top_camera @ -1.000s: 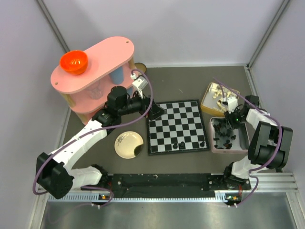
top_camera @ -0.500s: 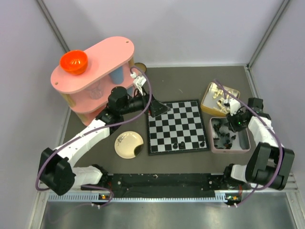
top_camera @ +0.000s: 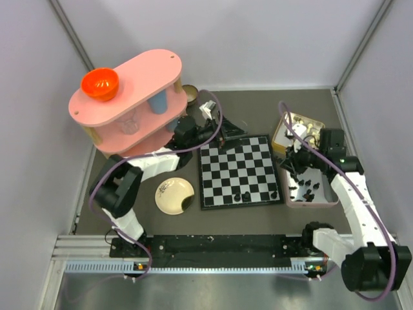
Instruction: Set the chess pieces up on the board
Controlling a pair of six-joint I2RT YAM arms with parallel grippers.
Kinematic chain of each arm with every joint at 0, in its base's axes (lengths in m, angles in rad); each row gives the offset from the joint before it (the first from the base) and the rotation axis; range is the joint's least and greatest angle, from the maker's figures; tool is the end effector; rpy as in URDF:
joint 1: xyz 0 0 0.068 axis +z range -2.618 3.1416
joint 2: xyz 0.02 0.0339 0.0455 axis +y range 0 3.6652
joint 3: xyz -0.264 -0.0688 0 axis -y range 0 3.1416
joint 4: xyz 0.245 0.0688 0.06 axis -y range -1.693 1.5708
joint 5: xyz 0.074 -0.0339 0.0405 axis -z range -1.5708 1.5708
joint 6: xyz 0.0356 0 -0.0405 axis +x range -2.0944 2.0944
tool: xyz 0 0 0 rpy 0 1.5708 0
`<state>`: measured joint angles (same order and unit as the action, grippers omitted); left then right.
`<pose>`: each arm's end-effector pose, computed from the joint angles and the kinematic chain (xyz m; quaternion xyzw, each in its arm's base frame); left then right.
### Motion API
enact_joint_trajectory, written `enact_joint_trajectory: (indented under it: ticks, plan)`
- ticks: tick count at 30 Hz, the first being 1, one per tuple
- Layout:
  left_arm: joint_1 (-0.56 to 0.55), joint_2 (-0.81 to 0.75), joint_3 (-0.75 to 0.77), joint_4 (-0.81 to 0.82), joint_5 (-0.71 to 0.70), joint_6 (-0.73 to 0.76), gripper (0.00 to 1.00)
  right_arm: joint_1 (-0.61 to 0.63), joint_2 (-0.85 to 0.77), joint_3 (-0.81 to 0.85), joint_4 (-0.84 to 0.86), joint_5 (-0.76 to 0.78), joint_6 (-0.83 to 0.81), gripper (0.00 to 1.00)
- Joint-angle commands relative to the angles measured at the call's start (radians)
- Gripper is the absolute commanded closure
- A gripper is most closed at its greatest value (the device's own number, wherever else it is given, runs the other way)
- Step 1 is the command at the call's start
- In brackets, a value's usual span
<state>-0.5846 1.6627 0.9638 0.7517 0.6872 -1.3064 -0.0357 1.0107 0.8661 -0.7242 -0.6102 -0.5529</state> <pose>0.2976 -0.2240 0.2700 -0.0001 0.6925 -0.6896 0.2119 0.1981 0.0133 0.2825 -0.3289 0.8395 0.1748 0.3957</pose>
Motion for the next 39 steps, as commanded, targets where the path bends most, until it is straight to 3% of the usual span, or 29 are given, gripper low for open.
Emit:
enact_joint_trajectory:
  ticks: [1, 6, 8, 11, 17, 33, 39]
  plan:
    - [-0.063, 0.065, 0.144, 0.093, 0.046, -0.153, 0.08, 0.135, -0.047, 0.054, 0.086, -0.12, 0.148, 0.92]
    - [-0.089, 0.077, 0.234, -0.232, 0.028, -0.004, 0.16, 0.163, -0.017, 0.093, 0.121, -0.135, 0.191, 0.92]
    - [-0.095, 0.08, 0.286, -0.472, 0.014, 0.115, 0.16, 0.172, -0.011, 0.099, 0.127, -0.131, 0.197, 0.92]
    - [-0.106, 0.1, 0.403, -0.678, -0.014, 0.208, 0.23, 0.184, -0.008, 0.105, 0.141, -0.125, 0.212, 0.92]
    - [-0.124, 0.135, 0.454, -0.747, -0.009, 0.243, 0.38, 0.188, -0.007, 0.109, 0.16, -0.109, 0.231, 0.92]
    - [-0.159, 0.197, 0.544, -0.785, 0.064, 0.262, 0.45, 0.198, 0.008, 0.111, 0.2, -0.1, 0.265, 0.92]
    - [-0.159, 0.206, 0.536, -0.759, 0.084, 0.239, 0.57, 0.201, 0.006, 0.102, 0.206, -0.102, 0.269, 0.92]
